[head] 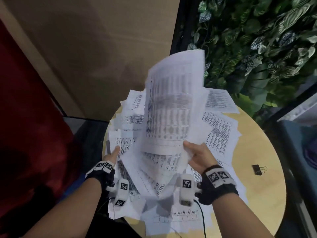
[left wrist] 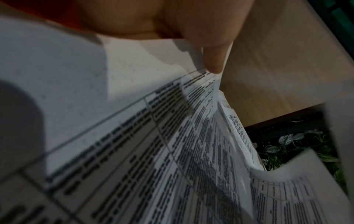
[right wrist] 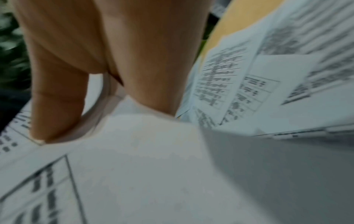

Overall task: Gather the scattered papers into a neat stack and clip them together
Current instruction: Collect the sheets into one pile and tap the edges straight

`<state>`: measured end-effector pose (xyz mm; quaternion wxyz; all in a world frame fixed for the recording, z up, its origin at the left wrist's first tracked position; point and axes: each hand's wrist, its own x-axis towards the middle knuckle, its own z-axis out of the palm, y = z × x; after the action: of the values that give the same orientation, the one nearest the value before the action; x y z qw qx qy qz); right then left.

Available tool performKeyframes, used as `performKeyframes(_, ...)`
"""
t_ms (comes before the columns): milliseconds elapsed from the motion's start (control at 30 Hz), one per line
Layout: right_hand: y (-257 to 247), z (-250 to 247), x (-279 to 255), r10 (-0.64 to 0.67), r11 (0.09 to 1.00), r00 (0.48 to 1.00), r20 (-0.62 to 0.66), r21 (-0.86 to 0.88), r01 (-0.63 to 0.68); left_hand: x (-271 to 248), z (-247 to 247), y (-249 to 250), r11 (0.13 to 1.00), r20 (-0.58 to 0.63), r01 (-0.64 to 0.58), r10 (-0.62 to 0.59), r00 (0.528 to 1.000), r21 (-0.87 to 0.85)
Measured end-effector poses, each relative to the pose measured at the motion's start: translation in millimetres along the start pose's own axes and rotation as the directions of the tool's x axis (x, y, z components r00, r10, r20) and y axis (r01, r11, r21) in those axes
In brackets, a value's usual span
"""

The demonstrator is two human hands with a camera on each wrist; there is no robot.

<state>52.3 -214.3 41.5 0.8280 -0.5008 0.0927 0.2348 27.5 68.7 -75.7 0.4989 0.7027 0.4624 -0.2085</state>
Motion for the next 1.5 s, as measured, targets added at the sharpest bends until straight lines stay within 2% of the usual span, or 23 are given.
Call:
performKeyframes(67,5,-17,8,0.057,0.998,0.987,-0.153,0.003,-0.057,10,-2,-6,0.997,-0.026,-0.028,0.030,0.999,0.073)
performKeyframes(133,17,-40,21,0.104,0.961,0.917,-0.386,-0.200,-0.193,14,-1,-5,1.000,-0.007,0.002,-0.002,1.000,0.016)
performKeyframes(167,23,-51,26,0.071,0.902,0.880,-0.469,-0.347,-0.258,8,-2,-2,1.000,0.006,0.010,-0.011,1.000,0.020)
performKeyframes(200,28,-58,29,0.018,0.800,0.856,-0.516,-0.507,-0.322,0,-2,2,1.000,0.019,0.019,-0.019,1.000,0.015)
performKeyframes(267,39,-68,33,-0.052,0.572,0.859,-0.509,-0.721,-0.392,0,0,5,0.999,0.009,0.016,-0.016,1.000,-0.031)
performKeyframes(300,45,-72,36,-0.067,0.493,0.865,-0.497,-0.771,-0.404,-1,1,3,0.998,0.018,-0.007,0.008,1.000,-0.060)
performKeyframes(400,48,-67,39,-0.053,0.427,0.887,-0.459,-0.813,-0.395,3,0,3,0.991,0.014,-0.012,0.014,1.000,-0.136)
performKeyframes(467,47,-58,39,0.027,0.340,0.921,-0.388,-0.863,-0.373,-1,-1,5,0.985,0.058,-0.024,0.034,0.998,-0.169)
performKeyframes(533,45,-47,39,0.152,0.152,0.942,-0.300,-0.934,-0.323,0,0,3,0.988,0.024,-0.047,0.051,0.998,-0.148)
performKeyframes(567,47,-42,41,0.198,0.106,0.942,-0.272,-0.949,-0.297,2,1,2,0.989,-0.002,-0.087,0.087,0.996,-0.120)
performKeyframes(633,53,-33,46,0.203,0.114,0.955,-0.218,-0.963,-0.244,2,0,2,0.995,-0.008,-0.098,0.098,0.995,0.011)
performKeyframes(733,60,-27,53,0.063,0.205,0.963,-0.264,-0.940,-0.271,3,-2,1,0.994,0.055,-0.076,0.071,0.996,0.084)
performKeyframes(800,59,-29,54,0.050,0.304,0.939,-0.340,-0.890,-0.339,9,-5,0,0.993,0.024,-0.094,0.092,0.995,0.072)
performKeyframes(900,55,-35,58,0.107,0.284,0.898,-0.426,-0.853,-0.438,11,-9,2,0.984,0.159,-0.126,0.106,0.982,0.123)
performKeyframes(933,53,-35,59,0.086,0.292,0.886,-0.456,-0.839,-0.460,5,-11,5,0.980,0.177,-0.135,0.109,0.978,0.144)
performKeyframes(1000,53,-34,62,0.059,0.399,0.853,-0.519,-0.770,-0.497,1,-11,7,0.979,0.212,-0.107,0.069,0.975,0.173)
performKeyframes(1067,54,-33,60,0.087,0.526,0.844,-0.530,-0.695,-0.490,-2,-15,10,0.981,0.240,-0.082,0.039,0.970,0.176)
performKeyframes(1167,57,-51,57,0.210,0.665,0.823,-0.528,-0.539,-0.516,31,-22,-3,0.982,0.153,-0.073,0.046,0.987,0.175)
performKeyframes(1233,55,-63,55,0.224,0.662,0.794,-0.566,-0.509,-0.550,42,-27,-11,0.979,0.113,-0.084,0.064,0.992,0.186)
performKeyframes(1333,48,-62,51,0.093,0.567,0.812,-0.576,-0.640,-0.518,26,-29,-7,0.974,0.074,-0.108,0.095,0.993,0.201)
performKeyframes(1400,53,-47,46,0.017,0.498,0.850,-0.526,-0.733,-0.463,28,-25,-9,0.972,0.172,-0.122,0.088,0.981,0.200)
performKeyframes(1433,59,-38,47,0.013,0.482,0.860,-0.510,-0.751,-0.452,49,-20,-16,0.971,0.235,-0.138,0.090,0.968,0.197)
performKeyframes(1500,73,-20,48,0.005,0.508,0.883,-0.470,-0.759,-0.407,49,-15,-16,0.969,0.319,-0.162,0.096,0.943,0.187)
